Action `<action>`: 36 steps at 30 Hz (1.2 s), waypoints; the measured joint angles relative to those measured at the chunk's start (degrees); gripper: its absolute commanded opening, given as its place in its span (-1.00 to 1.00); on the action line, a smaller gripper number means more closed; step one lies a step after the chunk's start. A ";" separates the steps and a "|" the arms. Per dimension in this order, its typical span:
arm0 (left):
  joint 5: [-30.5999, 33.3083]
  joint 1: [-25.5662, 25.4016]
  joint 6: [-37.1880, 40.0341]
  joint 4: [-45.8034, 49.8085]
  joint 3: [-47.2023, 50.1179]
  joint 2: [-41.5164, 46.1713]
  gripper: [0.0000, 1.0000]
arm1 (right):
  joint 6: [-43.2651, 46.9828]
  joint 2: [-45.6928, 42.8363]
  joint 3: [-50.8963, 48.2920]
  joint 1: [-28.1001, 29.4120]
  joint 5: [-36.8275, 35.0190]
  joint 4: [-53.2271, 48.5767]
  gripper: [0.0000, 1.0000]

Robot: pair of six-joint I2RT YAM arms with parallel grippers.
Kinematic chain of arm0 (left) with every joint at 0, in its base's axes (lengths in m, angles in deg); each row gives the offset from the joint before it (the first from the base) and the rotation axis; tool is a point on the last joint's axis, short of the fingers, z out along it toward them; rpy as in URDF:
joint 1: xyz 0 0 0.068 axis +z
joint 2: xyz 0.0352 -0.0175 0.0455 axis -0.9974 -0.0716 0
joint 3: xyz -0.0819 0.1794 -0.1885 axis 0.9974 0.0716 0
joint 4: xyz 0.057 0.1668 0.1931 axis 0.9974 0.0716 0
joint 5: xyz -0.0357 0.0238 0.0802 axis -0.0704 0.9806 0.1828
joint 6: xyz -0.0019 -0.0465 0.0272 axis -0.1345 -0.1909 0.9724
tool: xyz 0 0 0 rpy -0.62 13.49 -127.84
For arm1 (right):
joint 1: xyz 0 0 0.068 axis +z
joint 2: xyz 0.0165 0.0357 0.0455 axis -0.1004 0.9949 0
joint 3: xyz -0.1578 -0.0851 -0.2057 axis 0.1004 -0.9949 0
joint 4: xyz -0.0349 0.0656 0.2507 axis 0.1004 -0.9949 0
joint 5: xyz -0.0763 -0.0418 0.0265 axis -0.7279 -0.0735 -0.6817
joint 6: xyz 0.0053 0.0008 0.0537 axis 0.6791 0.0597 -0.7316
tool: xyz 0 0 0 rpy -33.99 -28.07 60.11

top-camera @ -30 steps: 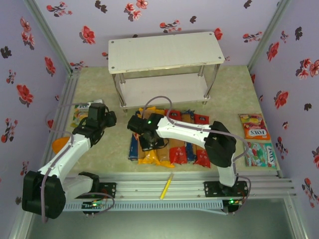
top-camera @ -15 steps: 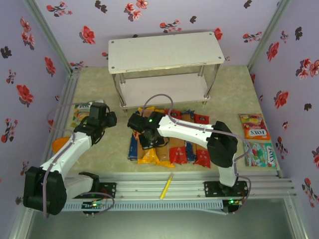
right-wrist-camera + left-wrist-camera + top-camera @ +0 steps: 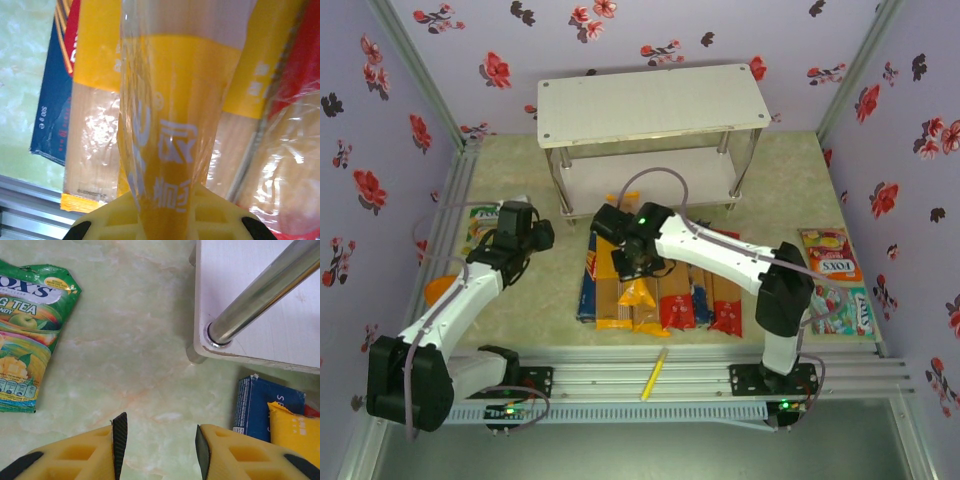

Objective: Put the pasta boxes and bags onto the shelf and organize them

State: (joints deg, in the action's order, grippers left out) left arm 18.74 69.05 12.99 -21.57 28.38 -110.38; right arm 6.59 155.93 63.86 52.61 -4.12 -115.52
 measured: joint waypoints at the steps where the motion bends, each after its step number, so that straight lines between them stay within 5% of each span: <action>1: 0.00 0.00 0.07 0.09 -0.26 0.00 -0.15 | 0.68 -0.33 0.00 -0.90 -0.42 -0.57 -1.00; 17: -0.44 0.02 0.15 0.70 -3.06 -1.73 -0.15 | 16.92 -1.73 -0.57 -19.15 -13.38 1.07 -1.00; 36: -0.44 0.02 0.15 1.68 -4.11 -3.87 -0.16 | 28.35 6.27 0.11 -28.48 -25.92 15.47 -1.00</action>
State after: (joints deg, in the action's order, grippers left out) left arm 18.30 69.07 13.14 -19.89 24.27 -114.24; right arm 34.94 162.20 63.97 24.13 -30.04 -100.05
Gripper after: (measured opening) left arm 0.420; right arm 0.136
